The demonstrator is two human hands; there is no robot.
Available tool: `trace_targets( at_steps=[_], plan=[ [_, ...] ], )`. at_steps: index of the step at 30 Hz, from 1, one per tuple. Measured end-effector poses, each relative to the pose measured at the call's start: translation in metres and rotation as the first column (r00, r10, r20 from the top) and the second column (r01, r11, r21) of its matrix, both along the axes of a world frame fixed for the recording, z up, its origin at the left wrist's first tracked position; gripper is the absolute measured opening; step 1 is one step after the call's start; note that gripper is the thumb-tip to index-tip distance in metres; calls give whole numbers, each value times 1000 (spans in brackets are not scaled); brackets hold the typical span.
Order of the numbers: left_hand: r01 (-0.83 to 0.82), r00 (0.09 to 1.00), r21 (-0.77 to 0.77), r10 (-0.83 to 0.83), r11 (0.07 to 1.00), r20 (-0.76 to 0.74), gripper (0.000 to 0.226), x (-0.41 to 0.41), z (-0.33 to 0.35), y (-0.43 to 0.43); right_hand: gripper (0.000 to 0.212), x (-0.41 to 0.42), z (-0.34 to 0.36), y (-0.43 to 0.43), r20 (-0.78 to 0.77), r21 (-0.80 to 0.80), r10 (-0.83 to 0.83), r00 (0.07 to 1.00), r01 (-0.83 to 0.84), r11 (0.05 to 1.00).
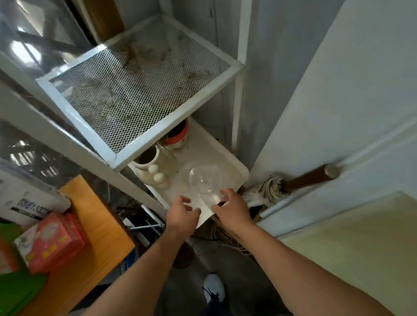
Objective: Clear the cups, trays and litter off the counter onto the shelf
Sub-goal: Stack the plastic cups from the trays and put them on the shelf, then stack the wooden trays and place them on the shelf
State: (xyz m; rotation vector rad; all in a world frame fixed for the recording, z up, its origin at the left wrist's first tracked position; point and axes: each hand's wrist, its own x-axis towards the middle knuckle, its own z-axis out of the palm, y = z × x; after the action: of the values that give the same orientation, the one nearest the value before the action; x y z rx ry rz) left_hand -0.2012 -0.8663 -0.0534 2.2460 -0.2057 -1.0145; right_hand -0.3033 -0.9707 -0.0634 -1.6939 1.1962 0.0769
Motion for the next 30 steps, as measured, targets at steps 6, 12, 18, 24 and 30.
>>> trace_targets(
  at_steps=[6, 12, 18, 24, 30],
  plan=[
    [295, 928, 14, -289, 956, 233, 26, -24, 70, 78, 32, -25, 62, 68, -62, -85, 230, 971, -234, 968],
    [338, 892, 85, -348, 937, 290, 30, -49, 101, 226, 26, -37, 116, 192, -120, -235, 447, 887, -463, 855],
    [164, 922, 119, -195, 979, 333, 22, -84, 111, 412, 33, -41, 135, 356, -179, -306, 725, 665, -738, 602],
    [21, 929, 232, -105, 972, 356, 14, -110, 118, 563, 35, -37, 144, 491, -202, -314, 891, 407, -889, 334],
    [-221, 903, 213, 117, 952, 413, 29, -139, 133, 671, 28, -27, 158, 593, -197, -359, 943, 267, -915, 184]
  ],
)
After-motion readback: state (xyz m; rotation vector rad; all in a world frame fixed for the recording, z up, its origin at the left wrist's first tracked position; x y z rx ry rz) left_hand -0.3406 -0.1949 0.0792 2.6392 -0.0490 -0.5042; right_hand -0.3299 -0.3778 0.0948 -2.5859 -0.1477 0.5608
